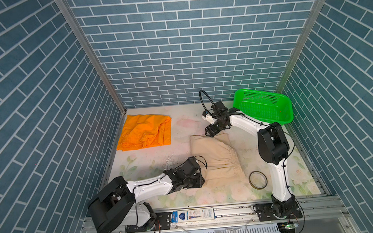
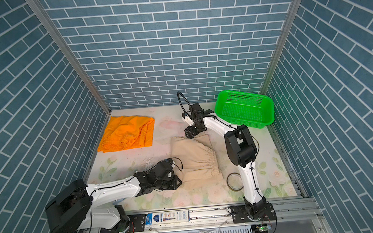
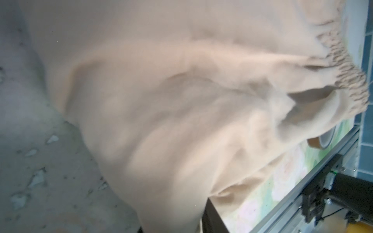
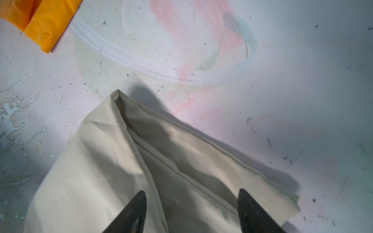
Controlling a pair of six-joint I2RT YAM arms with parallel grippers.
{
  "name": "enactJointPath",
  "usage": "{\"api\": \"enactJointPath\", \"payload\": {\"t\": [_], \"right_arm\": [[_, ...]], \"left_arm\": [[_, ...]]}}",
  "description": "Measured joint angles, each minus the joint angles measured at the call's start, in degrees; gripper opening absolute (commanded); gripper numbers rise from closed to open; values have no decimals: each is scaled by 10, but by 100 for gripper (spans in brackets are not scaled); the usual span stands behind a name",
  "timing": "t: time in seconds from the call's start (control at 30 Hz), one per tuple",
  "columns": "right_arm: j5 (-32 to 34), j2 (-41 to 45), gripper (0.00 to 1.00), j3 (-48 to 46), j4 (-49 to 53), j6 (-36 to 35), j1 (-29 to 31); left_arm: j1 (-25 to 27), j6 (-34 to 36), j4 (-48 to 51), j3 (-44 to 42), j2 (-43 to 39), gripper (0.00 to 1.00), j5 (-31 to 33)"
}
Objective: Fold and stack the shorts
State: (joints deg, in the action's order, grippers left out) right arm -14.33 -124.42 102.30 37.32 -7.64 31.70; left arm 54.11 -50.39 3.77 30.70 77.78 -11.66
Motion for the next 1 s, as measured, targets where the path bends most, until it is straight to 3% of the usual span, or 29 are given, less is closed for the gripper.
{"api": "enactJointPath", "payload": {"t": [0.1,0.23,0.37,0.5,0.7,0.9,1.0], "right_arm": [[-1,-29,71,13,7,-5,0],[-3,-58,62,13,20,-14,-5],[-22,-59,48,19,23,-10,-18],[-43,-43,44,-23,-5,4,-48],[-75,79,43,-222,-86,76,-95],[-89,271,43,-513,-263,216,-106],[-70,358,51,-603,-284,261,-95]], "left_arm": [[0,2,28,29,0,15,2],[0,3,68,63,-5,10,11],[-7,16,133,80,-26,9,23],[-45,40,194,81,-50,9,28],[-132,125,267,110,-45,9,32],[-184,242,333,253,49,7,56],[-199,297,363,329,112,8,75]]}}
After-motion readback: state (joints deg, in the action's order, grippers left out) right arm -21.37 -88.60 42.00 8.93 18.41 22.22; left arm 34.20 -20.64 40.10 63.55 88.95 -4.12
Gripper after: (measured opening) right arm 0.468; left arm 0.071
